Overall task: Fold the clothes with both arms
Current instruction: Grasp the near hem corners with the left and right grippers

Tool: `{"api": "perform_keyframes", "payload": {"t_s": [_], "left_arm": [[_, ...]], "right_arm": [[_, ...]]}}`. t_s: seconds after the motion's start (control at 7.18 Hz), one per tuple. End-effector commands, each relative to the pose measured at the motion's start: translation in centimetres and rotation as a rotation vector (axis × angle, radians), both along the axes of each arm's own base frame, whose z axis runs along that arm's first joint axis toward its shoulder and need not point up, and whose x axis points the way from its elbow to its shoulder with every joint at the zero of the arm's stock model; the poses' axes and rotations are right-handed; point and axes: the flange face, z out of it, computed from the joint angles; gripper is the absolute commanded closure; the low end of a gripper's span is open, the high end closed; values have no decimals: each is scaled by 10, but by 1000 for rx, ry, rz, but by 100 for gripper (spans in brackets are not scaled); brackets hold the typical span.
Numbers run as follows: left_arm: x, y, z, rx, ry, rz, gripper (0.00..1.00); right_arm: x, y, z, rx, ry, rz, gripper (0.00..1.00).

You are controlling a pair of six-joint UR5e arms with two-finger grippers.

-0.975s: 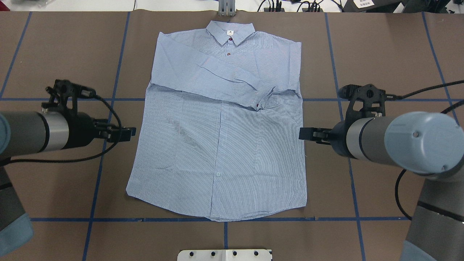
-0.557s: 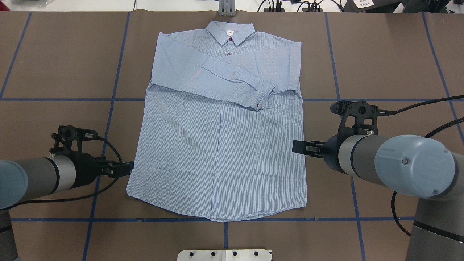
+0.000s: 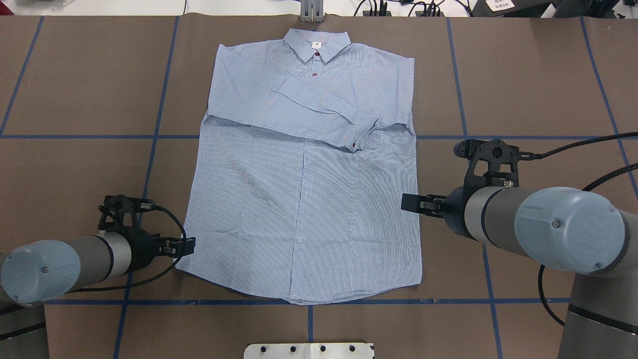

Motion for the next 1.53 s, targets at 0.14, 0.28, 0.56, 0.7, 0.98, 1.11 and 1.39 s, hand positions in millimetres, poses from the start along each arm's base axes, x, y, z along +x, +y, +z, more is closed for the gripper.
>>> {"api": "perform_keyframes", "payload": {"t_s": [0.14, 0.28, 0.56, 0.7, 0.98, 1.11, 1.39], "left_arm": [[15, 7, -3, -2, 5, 24, 9], [16, 8, -4, -3, 8, 28, 10], [19, 15, -3, -10, 8, 40, 14], [22, 21, -2, -15, 8, 51, 14], [29, 33, -1, -42, 15, 58, 17], [29, 33, 0, -44, 14, 57, 17], [28, 32, 0, -57, 18, 44, 57]], "right_arm": [[0, 0, 0, 0, -2, -1, 0], [0, 0, 0, 0, -2, -1, 0], [0, 0, 0, 0, -2, -1, 0], [0, 0, 0, 1, -1, 2, 0], [1, 0, 1, 0, 2, 2, 0], [1, 0, 1, 0, 2, 2, 0], [1, 0, 1, 0, 2, 2, 0]]}}
